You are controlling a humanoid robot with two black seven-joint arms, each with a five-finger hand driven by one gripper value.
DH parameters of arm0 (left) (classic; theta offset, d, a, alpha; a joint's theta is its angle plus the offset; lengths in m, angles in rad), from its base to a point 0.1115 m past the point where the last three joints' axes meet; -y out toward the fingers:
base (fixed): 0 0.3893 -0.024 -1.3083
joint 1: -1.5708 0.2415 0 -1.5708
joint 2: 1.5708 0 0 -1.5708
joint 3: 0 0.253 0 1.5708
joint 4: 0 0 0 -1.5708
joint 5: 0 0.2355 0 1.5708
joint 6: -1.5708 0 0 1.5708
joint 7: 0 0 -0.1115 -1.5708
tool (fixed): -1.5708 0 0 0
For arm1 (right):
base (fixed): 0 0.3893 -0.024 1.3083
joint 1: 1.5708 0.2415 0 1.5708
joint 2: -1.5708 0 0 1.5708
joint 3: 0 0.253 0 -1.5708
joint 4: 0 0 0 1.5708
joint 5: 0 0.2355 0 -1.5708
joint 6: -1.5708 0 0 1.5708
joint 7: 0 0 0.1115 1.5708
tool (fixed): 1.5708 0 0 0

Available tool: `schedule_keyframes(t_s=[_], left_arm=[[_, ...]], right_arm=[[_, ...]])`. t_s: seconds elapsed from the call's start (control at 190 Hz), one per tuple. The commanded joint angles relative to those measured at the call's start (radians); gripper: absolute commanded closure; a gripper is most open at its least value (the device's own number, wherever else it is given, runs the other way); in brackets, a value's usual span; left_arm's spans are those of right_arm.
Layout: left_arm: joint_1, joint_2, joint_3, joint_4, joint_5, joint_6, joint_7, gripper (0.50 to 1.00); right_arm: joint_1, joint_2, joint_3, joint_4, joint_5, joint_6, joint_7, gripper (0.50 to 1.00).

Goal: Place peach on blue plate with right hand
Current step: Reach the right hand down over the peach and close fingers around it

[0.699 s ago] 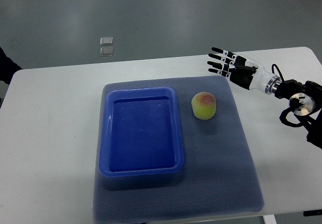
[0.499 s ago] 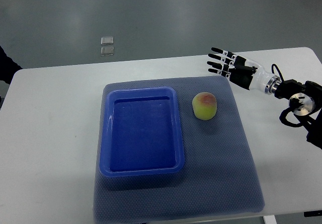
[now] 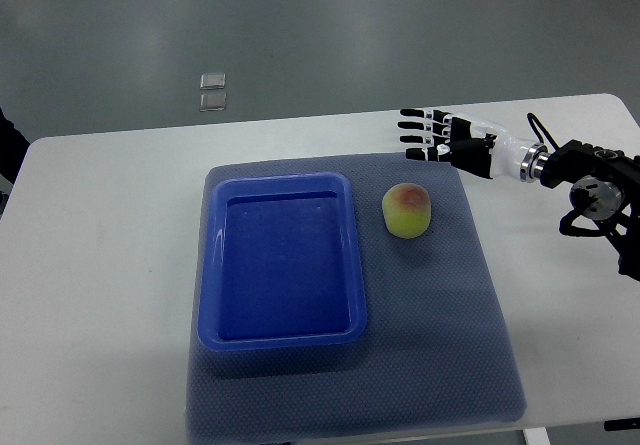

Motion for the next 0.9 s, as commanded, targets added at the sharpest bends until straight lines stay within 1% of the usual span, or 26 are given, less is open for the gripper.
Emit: schedule_keyframes(t_s=[0.0, 0.021, 0.026, 0.1, 0.152, 0.158, 0.189, 0.221, 0.273, 0.278, 0.31, 0.357, 0.362, 0.383, 0.446, 0.452, 0.494, 0.72, 0.756, 0.893], left_arm=[[-0.001, 0.000, 0.000, -0.003, 0.000, -0.001, 0.000, 0.500], [-0.001, 0.000, 0.000, -0.003, 0.000, -0.001, 0.000, 0.500], [-0.001, 0.000, 0.000, -0.004, 0.000, -0.001, 0.000, 0.500], [-0.001, 0.000, 0.000, -0.004, 0.000, -0.001, 0.000, 0.500], [-0.001, 0.000, 0.000, -0.004, 0.000, -0.001, 0.000, 0.500], [-0.001, 0.000, 0.000, -0.003, 0.000, -0.001, 0.000, 0.500], [-0.001, 0.000, 0.000, -0.001, 0.000, -0.001, 0.000, 0.500], [-0.001, 0.000, 0.000, -0.001, 0.000, 0.001, 0.000, 0.500], [-0.001, 0.000, 0.000, -0.001, 0.000, 0.001, 0.000, 0.500], [-0.001, 0.000, 0.000, 0.000, 0.000, -0.001, 0.000, 0.500], [-0.001, 0.000, 0.000, 0.000, 0.000, 0.001, 0.000, 0.500], [-0.001, 0.000, 0.000, 0.000, 0.000, 0.001, 0.000, 0.500], [-0.001, 0.000, 0.000, 0.000, 0.000, -0.001, 0.000, 0.500], [-0.001, 0.000, 0.000, 0.000, 0.000, -0.001, 0.000, 0.500], [-0.001, 0.000, 0.000, 0.000, 0.000, 0.001, 0.000, 0.500], [-0.001, 0.000, 0.000, -0.001, 0.000, -0.001, 0.000, 0.500], [-0.001, 0.000, 0.000, -0.003, 0.000, -0.001, 0.000, 0.500], [-0.001, 0.000, 0.000, -0.009, 0.000, 0.001, 0.000, 0.500], [-0.001, 0.000, 0.000, -0.010, 0.000, -0.001, 0.000, 0.500], [-0.001, 0.000, 0.000, -0.010, 0.000, -0.010, 0.000, 0.500]], right_arm=[[0.022, -0.022, 0.002, 0.052, -0.175, 0.000, 0.002, 0.568], [0.022, -0.022, 0.002, 0.052, -0.175, 0.000, 0.002, 0.568], [0.039, -0.037, 0.000, 0.087, -0.255, 0.000, 0.006, 0.568], [0.059, -0.044, 0.000, 0.131, -0.368, 0.000, 0.015, 0.568], [0.059, -0.044, 0.000, 0.131, -0.368, 0.000, 0.016, 0.568], [0.079, -0.048, -0.005, 0.159, -0.439, 0.000, 0.016, 0.568], [0.090, -0.054, -0.014, 0.175, -0.486, 0.000, 0.016, 0.568], [0.097, -0.059, -0.029, 0.187, -0.527, 0.000, 0.016, 0.568], [0.097, -0.059, -0.029, 0.187, -0.527, 0.000, 0.016, 0.568], [0.120, -0.063, -0.066, 0.201, -0.585, 0.000, 0.016, 0.568], [0.134, -0.062, -0.089, 0.204, -0.615, 0.000, 0.017, 0.568], [0.134, -0.062, -0.089, 0.204, -0.615, 0.000, 0.017, 0.568], [0.154, -0.062, -0.130, 0.206, -0.647, 0.000, 0.017, 0.568], [0.159, -0.062, -0.149, 0.206, -0.656, 0.000, 0.017, 0.568], [0.162, -0.062, -0.156, 0.206, -0.662, 0.000, 0.017, 0.568], [0.172, -0.060, -0.187, 0.206, -0.681, 0.000, 0.017, 0.568], [0.182, -0.054, -0.202, 0.206, -0.687, 0.000, 0.017, 0.568], [0.179, -0.047, -0.278, 0.206, -0.759, 0.000, 0.017, 0.568], [0.177, -0.047, -0.285, 0.206, -0.767, -0.013, 0.017, 0.568], [0.174, -0.042, -0.299, 0.206, -0.770, -0.022, 0.019, 0.570]])
